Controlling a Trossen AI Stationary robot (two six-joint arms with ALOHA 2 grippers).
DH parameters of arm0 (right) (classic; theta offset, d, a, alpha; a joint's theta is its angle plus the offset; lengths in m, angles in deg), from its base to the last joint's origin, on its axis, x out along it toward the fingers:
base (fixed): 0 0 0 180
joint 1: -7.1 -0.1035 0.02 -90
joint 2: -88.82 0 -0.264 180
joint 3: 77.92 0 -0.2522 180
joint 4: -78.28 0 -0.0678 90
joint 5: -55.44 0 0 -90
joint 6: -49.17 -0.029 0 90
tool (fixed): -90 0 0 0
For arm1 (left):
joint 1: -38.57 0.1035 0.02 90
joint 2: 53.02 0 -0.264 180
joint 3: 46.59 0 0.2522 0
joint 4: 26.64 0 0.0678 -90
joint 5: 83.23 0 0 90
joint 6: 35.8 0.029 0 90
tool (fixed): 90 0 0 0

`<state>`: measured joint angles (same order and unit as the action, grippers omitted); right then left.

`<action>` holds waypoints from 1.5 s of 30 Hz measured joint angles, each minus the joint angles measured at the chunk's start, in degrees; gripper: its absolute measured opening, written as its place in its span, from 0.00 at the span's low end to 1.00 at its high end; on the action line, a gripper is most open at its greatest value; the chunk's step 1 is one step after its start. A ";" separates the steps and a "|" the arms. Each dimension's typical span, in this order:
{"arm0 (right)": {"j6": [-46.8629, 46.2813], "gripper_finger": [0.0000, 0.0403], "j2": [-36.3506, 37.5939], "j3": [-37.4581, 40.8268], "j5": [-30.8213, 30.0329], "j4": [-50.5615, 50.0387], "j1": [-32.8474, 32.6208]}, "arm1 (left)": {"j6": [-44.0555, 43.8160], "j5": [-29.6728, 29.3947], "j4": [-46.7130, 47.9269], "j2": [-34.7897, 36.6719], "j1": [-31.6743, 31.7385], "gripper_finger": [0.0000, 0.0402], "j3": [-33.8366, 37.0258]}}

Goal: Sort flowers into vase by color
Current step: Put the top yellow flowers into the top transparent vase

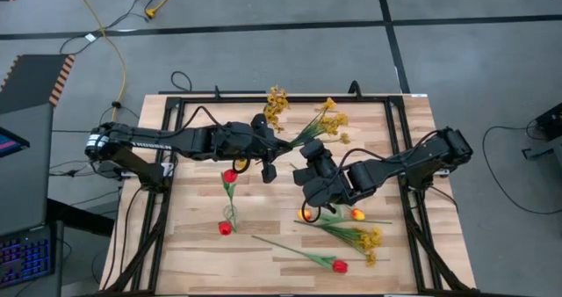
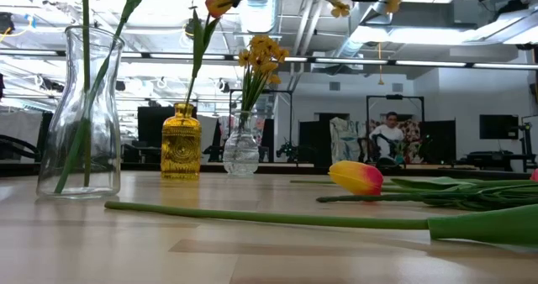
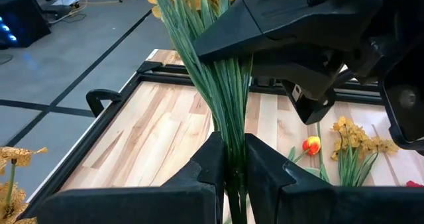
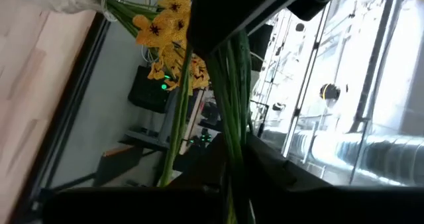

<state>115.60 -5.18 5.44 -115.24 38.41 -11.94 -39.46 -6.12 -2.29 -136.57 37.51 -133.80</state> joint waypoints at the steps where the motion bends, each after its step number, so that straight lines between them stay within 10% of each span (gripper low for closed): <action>1: -0.50 0.19 0.00 0.00 0.00 0.07 0.01 | 0.00 0.00 -0.04 0.00 0.00 0.07 0.00; 14: -9.94 0.45 0.00 0.00 -1.09 -0.01 -0.43 | -0.02 -1.13 -0.41 0.00 -0.02 0.07 0.00; 45: -60.67 0.44 30.05 0.04 9.10 -29.26 -3.32 | 2.81 -1.40 -3.31 1.93 0.94 0.07 -2.79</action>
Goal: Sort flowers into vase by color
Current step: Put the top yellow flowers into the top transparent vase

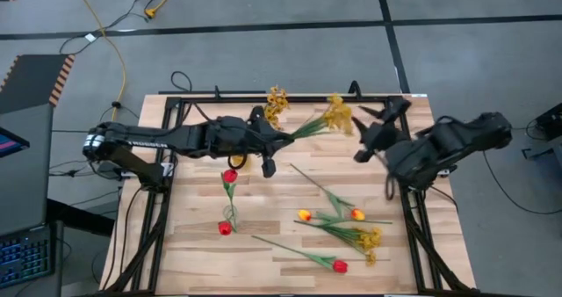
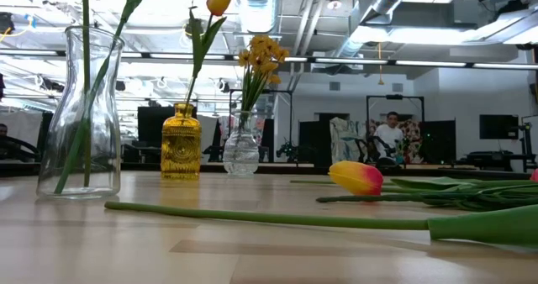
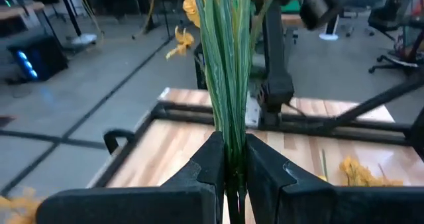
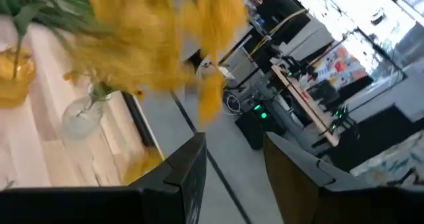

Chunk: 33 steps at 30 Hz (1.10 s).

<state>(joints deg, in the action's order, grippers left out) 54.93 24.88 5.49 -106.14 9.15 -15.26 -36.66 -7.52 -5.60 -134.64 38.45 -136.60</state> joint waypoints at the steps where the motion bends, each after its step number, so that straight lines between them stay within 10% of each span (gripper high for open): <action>1: -0.87 0.44 0.90 -0.01 0.00 -0.62 0.06 | 0.54 -0.02 -0.03 0.12 0.16 0.07 -0.92; 17: -22.68 0.44 10.90 6.41 -0.10 -10.86 0.46 | 8.38 0.09 3.51 12.38 7.15 0.05 -6.52; 33: -32.35 0.44 11.65 23.65 -0.27 -0.78 5.38 | 4.94 16.66 -32.41 27.99 22.68 0.04 29.89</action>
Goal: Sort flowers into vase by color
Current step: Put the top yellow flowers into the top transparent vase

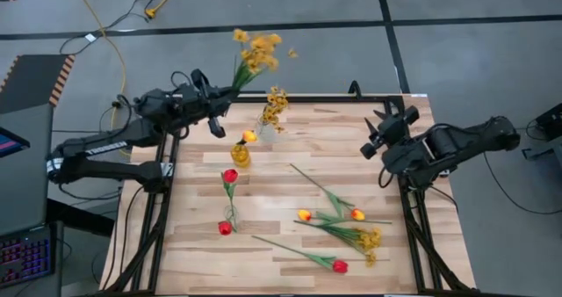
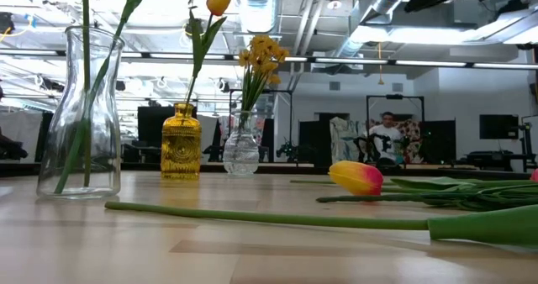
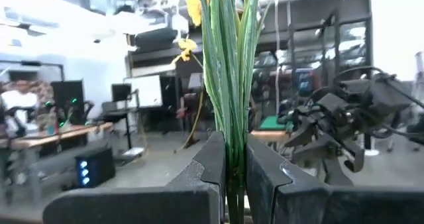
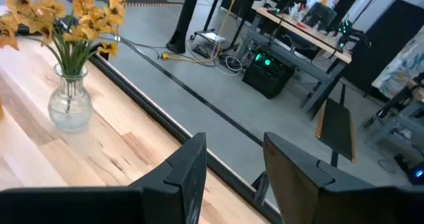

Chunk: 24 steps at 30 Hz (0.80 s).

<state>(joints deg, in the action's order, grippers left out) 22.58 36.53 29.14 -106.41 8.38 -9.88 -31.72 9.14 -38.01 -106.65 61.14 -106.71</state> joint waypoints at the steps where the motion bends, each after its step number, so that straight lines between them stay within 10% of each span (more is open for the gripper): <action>1: 0.02 0.44 0.02 0.65 -0.02 1.40 0.24 | -0.62 1.79 -3.16 0.04 1.25 0.04 1.97; 24: 1.40 0.44 -10.92 3.38 1.51 13.46 7.36 | -21.24 25.23 -62.21 -28.93 18.87 0.04 14.02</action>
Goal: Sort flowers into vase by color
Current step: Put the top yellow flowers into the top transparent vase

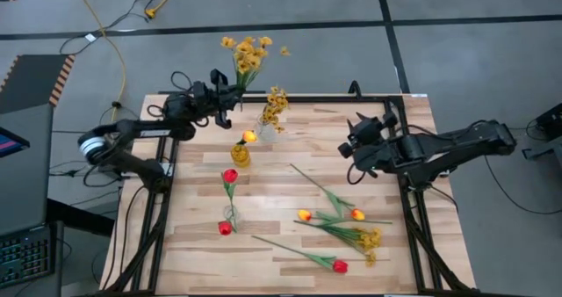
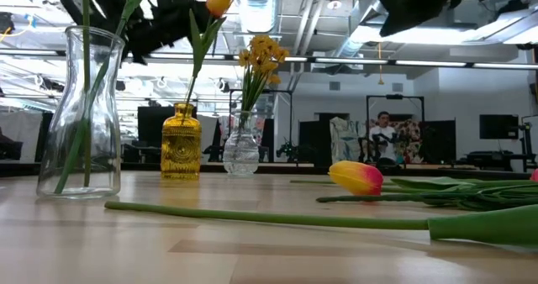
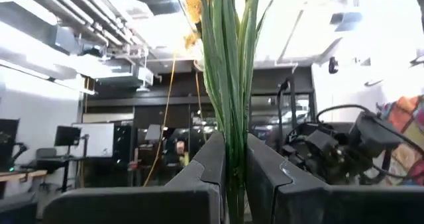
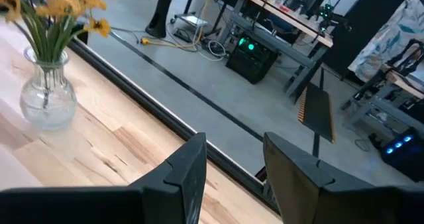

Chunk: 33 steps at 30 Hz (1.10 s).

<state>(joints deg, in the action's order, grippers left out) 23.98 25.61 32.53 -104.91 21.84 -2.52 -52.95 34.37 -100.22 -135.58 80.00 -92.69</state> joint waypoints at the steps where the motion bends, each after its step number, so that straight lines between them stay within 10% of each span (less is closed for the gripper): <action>1: 0.02 0.44 -0.55 0.00 0.02 -0.01 0.18 | -0.97 0.19 -2.28 -1.82 0.39 0.04 -0.02; 22: 0.91 0.44 -6.52 -0.02 1.81 7.01 3.82 | -3.23 3.87 -2.20 -15.35 1.20 0.04 -7.44; 33: 30.78 0.44 -5.08 -0.07 34.47 46.84 11.84 | -3.78 8.29 -2.22 -15.31 1.04 0.05 -9.94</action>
<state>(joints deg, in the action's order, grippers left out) 54.76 20.53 32.46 -70.44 68.68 9.32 -56.73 42.67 -102.44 -150.89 81.04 -102.63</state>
